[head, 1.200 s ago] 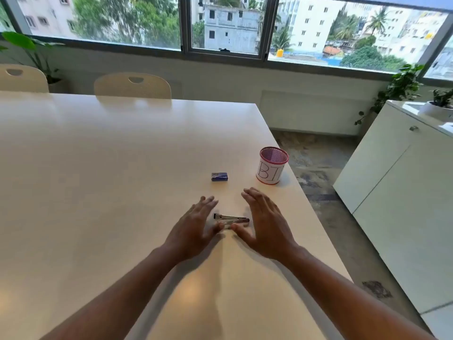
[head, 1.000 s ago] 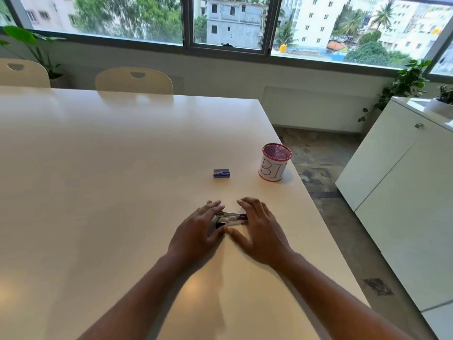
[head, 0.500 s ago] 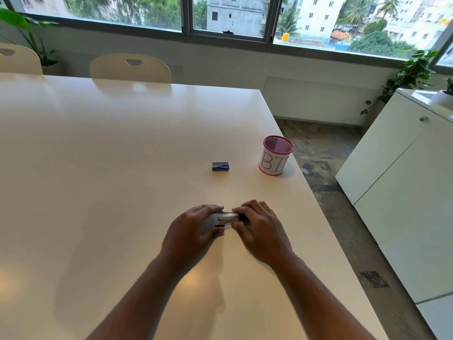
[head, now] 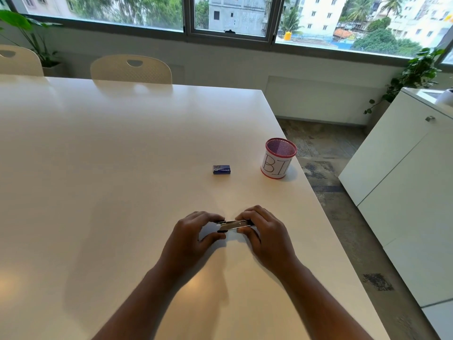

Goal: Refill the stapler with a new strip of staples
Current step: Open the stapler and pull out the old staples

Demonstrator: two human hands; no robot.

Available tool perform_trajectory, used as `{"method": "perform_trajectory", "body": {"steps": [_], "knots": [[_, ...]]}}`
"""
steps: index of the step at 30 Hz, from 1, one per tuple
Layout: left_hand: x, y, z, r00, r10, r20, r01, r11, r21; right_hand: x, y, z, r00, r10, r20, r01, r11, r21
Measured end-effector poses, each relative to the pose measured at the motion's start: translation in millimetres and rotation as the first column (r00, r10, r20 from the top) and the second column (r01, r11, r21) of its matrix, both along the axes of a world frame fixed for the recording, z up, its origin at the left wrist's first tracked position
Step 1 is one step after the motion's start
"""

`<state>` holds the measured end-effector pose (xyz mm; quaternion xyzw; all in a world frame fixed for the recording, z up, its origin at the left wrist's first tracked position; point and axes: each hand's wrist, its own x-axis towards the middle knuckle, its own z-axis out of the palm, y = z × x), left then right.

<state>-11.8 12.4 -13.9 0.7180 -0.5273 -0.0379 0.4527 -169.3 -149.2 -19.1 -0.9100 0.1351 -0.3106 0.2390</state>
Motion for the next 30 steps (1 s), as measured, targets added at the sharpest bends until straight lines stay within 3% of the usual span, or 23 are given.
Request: {"method": "perform_trajectory", "body": {"steps": [30], "knots": [[-2.0,4.6,1.1,0.998,-0.016,0.062,0.019,0.998,-0.055,-3.6,1.6,1.8,1.000,0.018,0.025,-0.018,1.000,-0.002]]}}
